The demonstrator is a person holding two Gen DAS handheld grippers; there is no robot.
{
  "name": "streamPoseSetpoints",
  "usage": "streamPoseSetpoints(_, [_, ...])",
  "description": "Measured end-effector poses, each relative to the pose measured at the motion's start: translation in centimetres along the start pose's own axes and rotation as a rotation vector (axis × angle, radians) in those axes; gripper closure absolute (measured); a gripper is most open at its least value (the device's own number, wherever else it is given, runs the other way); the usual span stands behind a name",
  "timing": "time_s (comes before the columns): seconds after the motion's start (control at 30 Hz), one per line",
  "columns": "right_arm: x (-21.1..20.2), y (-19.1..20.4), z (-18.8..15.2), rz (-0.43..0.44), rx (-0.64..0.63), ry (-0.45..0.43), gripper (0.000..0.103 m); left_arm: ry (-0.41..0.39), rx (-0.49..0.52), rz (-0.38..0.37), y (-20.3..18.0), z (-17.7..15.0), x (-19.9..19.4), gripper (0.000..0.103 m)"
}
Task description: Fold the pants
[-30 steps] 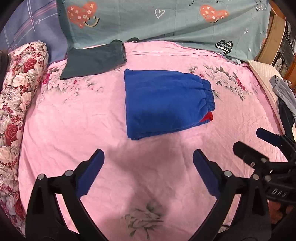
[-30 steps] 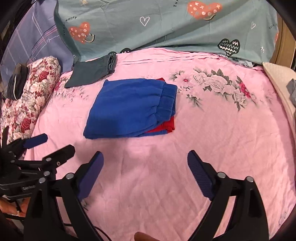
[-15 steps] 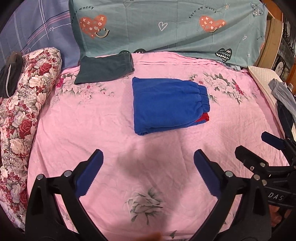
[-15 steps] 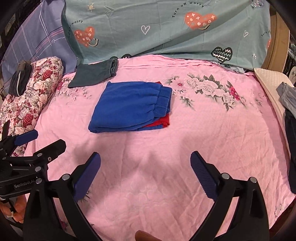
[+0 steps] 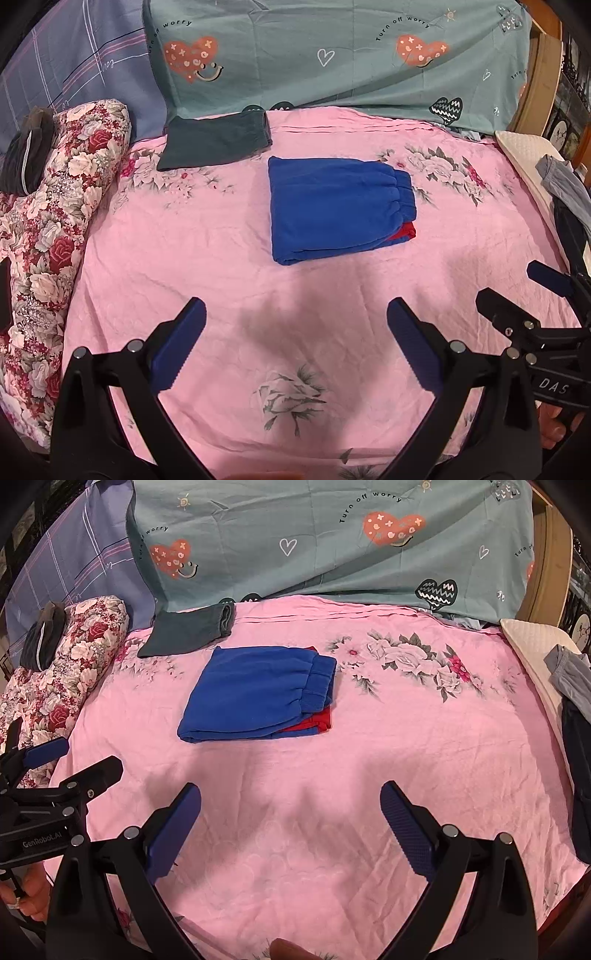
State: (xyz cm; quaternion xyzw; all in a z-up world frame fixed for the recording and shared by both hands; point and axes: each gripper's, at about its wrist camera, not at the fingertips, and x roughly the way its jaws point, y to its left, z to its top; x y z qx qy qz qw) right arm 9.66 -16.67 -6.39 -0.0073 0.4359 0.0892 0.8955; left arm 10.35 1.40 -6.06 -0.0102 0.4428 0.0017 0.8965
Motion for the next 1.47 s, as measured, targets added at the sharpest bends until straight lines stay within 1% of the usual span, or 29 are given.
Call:
streamPoseSetpoints(0.83, [0.9, 0.7, 0.0, 0.010, -0.005, 0.029, 0.005, 0.030, 0.010, 0.005, 0.2, -0.3, 0.3, 0.003])
streamPoseSetpoints(1.47, [1.8, 0.3, 0.4, 0.008, -0.007, 0.042, 0.005, 0.051, 0.008, -0.003, 0.3, 0.2, 1.7, 0.003])
